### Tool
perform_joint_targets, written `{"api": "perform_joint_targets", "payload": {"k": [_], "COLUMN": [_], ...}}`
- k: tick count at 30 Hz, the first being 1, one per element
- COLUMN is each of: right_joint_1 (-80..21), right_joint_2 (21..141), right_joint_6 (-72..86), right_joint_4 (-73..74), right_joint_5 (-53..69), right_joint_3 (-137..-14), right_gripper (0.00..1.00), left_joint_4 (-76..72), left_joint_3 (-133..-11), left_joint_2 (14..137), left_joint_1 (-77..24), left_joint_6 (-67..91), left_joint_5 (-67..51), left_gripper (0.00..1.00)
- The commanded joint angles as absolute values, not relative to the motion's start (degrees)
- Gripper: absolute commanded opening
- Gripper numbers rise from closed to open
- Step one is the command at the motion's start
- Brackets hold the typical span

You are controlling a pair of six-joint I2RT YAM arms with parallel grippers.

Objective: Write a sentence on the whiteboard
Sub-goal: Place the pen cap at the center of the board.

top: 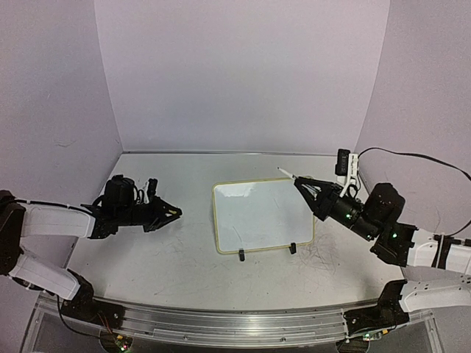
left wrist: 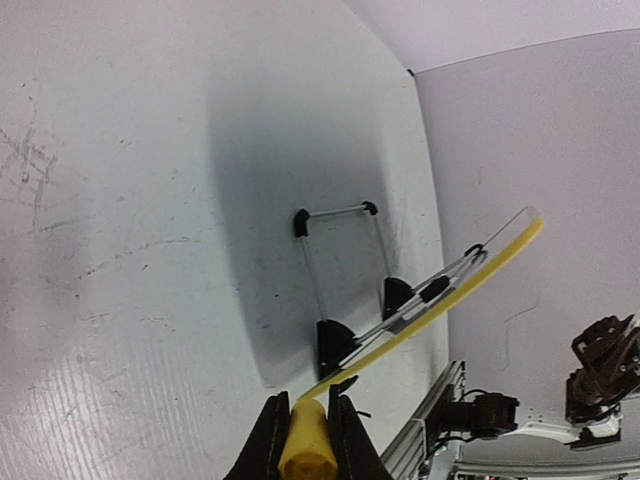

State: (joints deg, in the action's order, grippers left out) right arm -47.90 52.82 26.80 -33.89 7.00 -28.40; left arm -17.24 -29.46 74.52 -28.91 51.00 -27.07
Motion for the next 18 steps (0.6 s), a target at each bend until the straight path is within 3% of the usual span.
{"api": "perform_joint_targets", "payload": {"k": [1, 10, 18], "right_joint_1": [-47.71, -47.71, -47.76], "right_joint_2": [53.22, 54.01, 55.48], "right_joint_6": [25.15, 24.18, 23.26], "right_joint_4": [-33.13, -32.88, -32.87], "right_joint_5": [6.35, 5.83, 5.20], "right_joint_3": [-30.15, -30.37, -31.07], "right_gripper": [0.00, 0.00, 0.00], "left_joint_4": [-16.66, -6.16, -3.71], "left_joint_3": [-29.95, -35.66, -36.27], "left_joint_2": [78.19, 83.47, 84.25], "left_joint_1": [-31.07, -37.07, -37.75], "left_joint_6": [46.70, 41.09, 39.64], "left_joint_5": [-22.91, -8.90, -3.54], "left_gripper": [0.02, 0.07, 0.09]}}
